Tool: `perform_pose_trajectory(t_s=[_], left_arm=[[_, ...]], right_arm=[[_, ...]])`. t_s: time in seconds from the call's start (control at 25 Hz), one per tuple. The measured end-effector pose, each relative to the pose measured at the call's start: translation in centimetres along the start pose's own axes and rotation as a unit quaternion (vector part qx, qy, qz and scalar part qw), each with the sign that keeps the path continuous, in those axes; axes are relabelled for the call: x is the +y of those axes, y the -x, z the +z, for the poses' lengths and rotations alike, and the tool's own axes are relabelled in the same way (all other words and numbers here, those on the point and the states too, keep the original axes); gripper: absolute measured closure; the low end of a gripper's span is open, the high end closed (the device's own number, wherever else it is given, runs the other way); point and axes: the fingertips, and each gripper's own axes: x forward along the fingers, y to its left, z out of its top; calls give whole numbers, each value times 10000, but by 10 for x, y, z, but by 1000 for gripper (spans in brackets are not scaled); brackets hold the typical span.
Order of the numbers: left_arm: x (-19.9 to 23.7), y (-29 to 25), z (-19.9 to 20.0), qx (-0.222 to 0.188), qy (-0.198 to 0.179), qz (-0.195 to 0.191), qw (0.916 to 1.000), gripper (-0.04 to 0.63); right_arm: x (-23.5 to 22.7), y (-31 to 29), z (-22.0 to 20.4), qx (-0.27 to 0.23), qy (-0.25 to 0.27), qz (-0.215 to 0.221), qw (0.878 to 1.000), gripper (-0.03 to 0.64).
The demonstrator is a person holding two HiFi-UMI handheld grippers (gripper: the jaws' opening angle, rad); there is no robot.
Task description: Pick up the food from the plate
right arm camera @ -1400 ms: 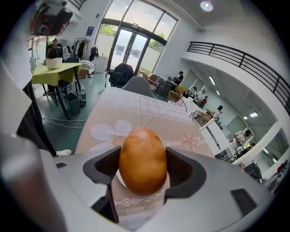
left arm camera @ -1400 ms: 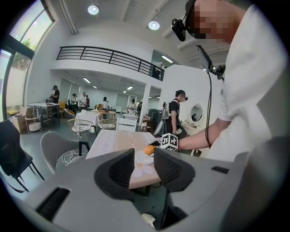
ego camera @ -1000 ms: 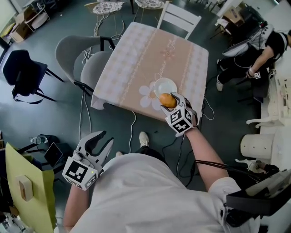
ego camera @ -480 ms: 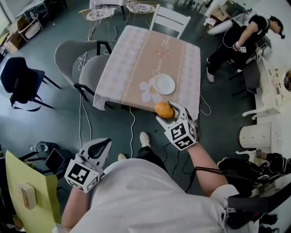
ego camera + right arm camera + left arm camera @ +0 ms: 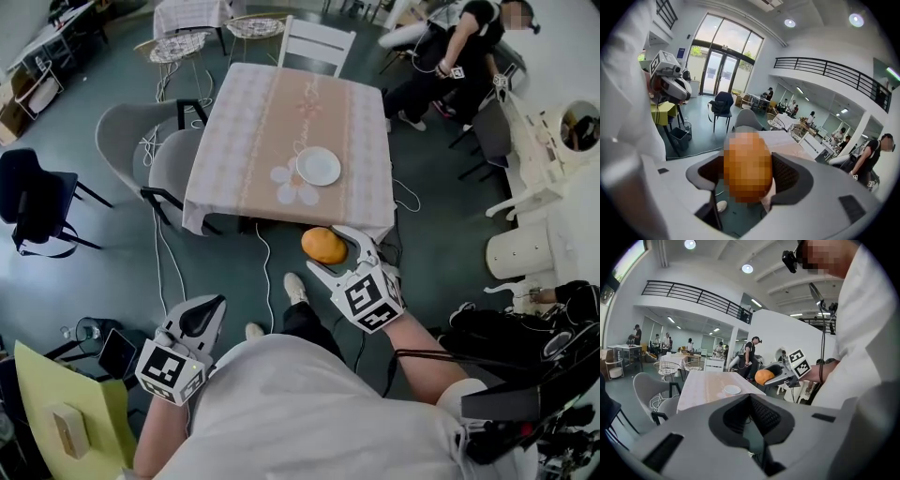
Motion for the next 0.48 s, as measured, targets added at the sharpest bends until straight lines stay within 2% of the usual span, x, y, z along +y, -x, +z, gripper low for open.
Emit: perform_pose_trajectory(t_s=[0.48], left_arm=[[-7,11,-17,41,71,-159,9998,586]], right_arm=[[45,17,12,-142,-27,86,9999,295]])
